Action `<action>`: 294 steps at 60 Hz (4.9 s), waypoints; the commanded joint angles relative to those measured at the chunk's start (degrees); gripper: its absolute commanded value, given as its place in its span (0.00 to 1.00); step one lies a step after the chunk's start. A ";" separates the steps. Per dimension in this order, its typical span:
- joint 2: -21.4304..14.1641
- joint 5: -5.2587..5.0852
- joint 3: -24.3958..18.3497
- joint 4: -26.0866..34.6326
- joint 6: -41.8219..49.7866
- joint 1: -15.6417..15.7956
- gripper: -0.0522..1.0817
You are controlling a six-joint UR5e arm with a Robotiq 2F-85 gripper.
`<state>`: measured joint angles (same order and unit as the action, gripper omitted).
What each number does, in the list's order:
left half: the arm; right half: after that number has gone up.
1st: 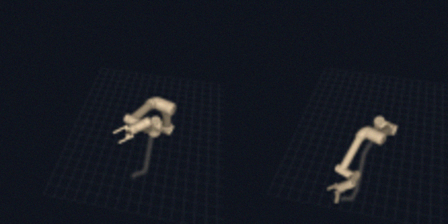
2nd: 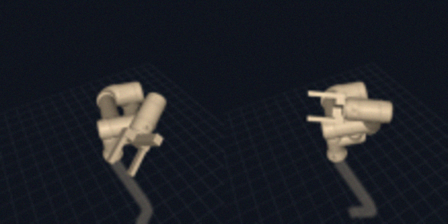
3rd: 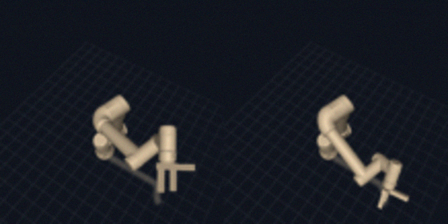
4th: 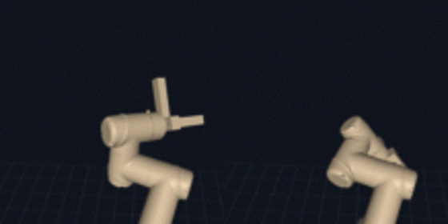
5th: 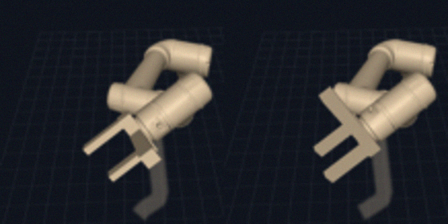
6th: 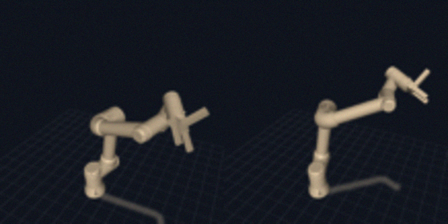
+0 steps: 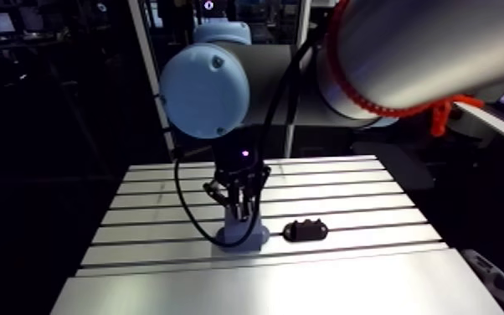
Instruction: Pick up the M10 bolt and insert it into the hex recess until seated.
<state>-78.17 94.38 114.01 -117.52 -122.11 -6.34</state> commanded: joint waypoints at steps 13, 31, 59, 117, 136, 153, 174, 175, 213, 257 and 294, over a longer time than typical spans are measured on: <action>0.00 -0.03 0.29 0.14 -0.97 0.01 0.09; -0.09 -0.03 0.29 -0.11 -0.90 0.01 0.06; -2.53 -0.73 -0.90 1.24 13.92 0.20 0.86; -2.57 -0.72 -1.39 4.01 23.82 0.38 1.00; -2.47 -0.64 -0.59 3.06 23.54 0.28 1.00; -2.30 -0.64 -0.15 1.60 23.11 0.10 1.00; -1.59 -0.80 0.12 0.86 22.31 -0.08 1.00; -1.59 -0.97 0.12 0.85 22.23 -0.07 1.00; -0.97 -1.26 0.46 -0.03 21.17 -0.16 1.00; -0.79 -1.35 1.00 -1.18 20.64 -0.17 1.00; -0.35 -1.26 1.26 -1.27 19.59 -0.50 1.00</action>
<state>-78.60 93.05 115.16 -118.77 -101.83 -6.64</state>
